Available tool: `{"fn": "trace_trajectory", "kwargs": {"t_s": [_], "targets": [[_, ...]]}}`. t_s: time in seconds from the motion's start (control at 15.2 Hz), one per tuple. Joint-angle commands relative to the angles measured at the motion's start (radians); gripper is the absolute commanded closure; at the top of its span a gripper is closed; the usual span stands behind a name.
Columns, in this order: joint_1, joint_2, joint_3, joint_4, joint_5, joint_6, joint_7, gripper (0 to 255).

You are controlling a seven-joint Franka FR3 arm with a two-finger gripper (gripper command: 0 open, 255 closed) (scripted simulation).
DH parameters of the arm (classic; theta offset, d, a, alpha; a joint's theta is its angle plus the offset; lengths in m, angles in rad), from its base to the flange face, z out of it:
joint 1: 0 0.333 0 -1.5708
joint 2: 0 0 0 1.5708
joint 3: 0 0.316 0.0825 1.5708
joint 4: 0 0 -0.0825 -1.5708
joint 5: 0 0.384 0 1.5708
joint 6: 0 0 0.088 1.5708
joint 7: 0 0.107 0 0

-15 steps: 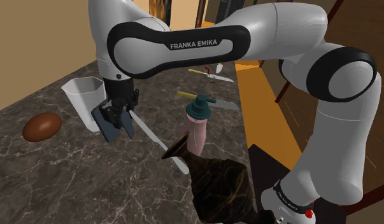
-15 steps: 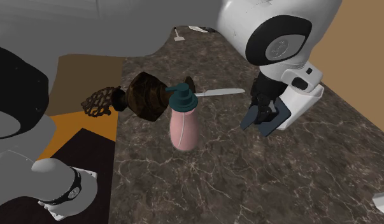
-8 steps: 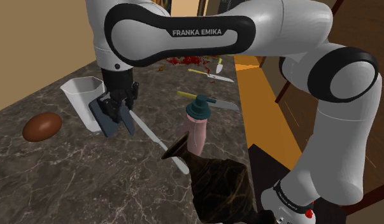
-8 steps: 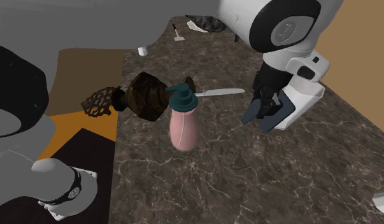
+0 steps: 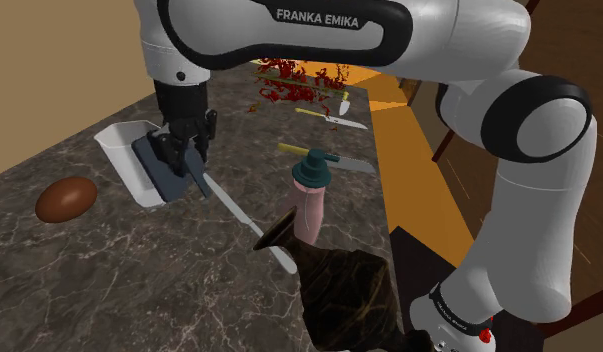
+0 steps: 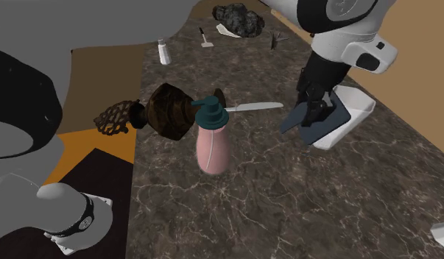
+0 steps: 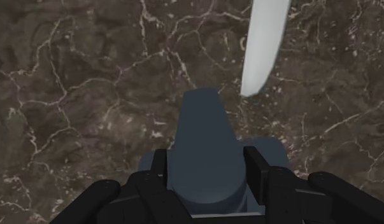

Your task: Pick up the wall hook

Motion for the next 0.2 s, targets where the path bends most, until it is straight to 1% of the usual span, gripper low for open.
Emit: {"fn": "trace_trajectory", "kwargs": {"t_s": [0.0, 0.13], "targets": [[0.005, 0.006, 0.000, 0.039, -0.002, -0.032, 0.000, 255], [0.006, 0.007, 0.000, 0.042, -0.002, -0.035, 0.000, 255]]}}
